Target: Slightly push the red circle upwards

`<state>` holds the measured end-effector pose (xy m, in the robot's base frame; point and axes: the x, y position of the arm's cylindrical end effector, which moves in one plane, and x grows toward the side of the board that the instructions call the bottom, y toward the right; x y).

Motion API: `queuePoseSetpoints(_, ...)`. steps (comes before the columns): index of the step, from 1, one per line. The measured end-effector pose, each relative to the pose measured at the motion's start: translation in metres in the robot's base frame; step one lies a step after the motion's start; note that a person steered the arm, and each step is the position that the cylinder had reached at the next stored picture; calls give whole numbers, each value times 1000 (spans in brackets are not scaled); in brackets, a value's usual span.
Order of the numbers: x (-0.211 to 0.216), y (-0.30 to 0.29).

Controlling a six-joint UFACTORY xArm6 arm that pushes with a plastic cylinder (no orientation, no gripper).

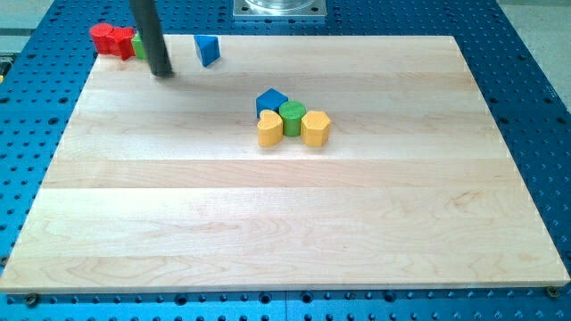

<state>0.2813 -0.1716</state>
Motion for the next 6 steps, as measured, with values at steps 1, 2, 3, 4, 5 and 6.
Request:
queuePoseSetpoints(1, 24, -61)
queuePoseSetpoints(2, 26, -131)
queuePoseSetpoints(3, 17, -134)
queuePoseSetpoints(4, -24, -133)
queuePoseSetpoints(5, -41, -133)
queuePoseSetpoints(6, -41, -133)
